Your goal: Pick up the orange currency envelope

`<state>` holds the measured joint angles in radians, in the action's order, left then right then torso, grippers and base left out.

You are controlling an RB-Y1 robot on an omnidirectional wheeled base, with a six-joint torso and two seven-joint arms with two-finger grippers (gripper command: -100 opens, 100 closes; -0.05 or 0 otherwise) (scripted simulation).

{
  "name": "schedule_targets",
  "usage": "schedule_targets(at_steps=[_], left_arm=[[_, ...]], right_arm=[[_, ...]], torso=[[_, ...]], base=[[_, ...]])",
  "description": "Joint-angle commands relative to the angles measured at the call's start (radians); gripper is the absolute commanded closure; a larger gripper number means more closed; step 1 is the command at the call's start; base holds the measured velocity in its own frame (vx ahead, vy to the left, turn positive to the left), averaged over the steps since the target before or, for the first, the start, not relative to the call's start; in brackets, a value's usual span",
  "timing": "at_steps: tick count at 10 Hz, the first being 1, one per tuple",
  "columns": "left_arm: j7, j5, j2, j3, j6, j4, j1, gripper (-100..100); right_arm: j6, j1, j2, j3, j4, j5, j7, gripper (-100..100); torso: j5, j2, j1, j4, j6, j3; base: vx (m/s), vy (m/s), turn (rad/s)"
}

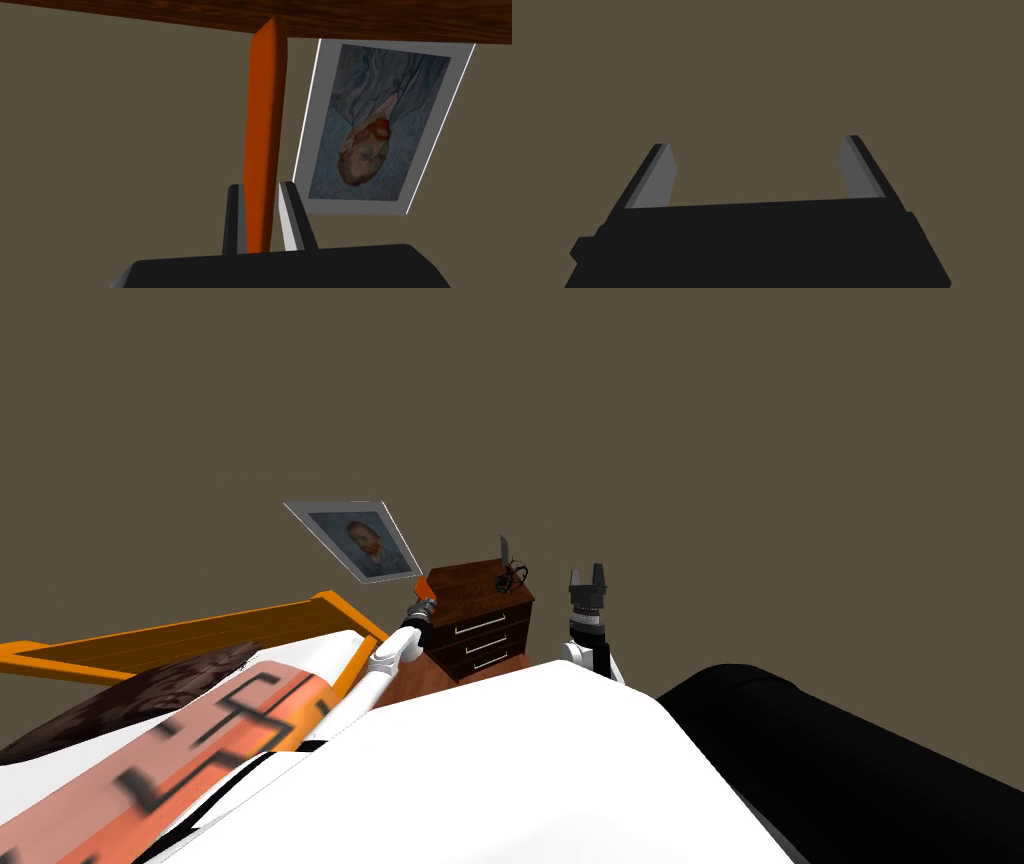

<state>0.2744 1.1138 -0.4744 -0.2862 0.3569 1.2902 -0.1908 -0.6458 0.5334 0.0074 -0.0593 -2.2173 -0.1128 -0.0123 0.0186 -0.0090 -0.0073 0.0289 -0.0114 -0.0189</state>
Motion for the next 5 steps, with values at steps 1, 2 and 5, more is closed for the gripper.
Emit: schedule_targets(at_steps=[1, 2, 5], left_arm=[[-0.050, -0.050, 0.044, 0.048, -0.050, 0.050, 0.050, 100], [-0.068, -0.060, 0.044, 0.048, -0.053, 0.059, 0.061, 100], [-0.142, -0.068, 0.044, 0.048, -0.053, 0.059, 0.061, 100]], right_arm=[[0.000, 0.000, 0.000, 0.000, 0.000, 0.000, 0.000, 0], [0.000, 0.000, 0.000, 0.000, 0.000, 0.000, 0.000, 0], [0.000, 0.000, 0.000, 0.000, 0.000, 0.000, 0.000, 0]], torso=[[0.000, 0.000, 0.000, 0.000, 0.000, 0.000], [0.001, -0.001, -0.001, 0.003, 0.001, -0.002], [0.004, -0.003, -0.001, 0.006, -0.003, -0.005]], base=[[0.055, -0.006, 0.079], [0.063, -0.020, 0.070], [0.010, -0.003, -0.006]])
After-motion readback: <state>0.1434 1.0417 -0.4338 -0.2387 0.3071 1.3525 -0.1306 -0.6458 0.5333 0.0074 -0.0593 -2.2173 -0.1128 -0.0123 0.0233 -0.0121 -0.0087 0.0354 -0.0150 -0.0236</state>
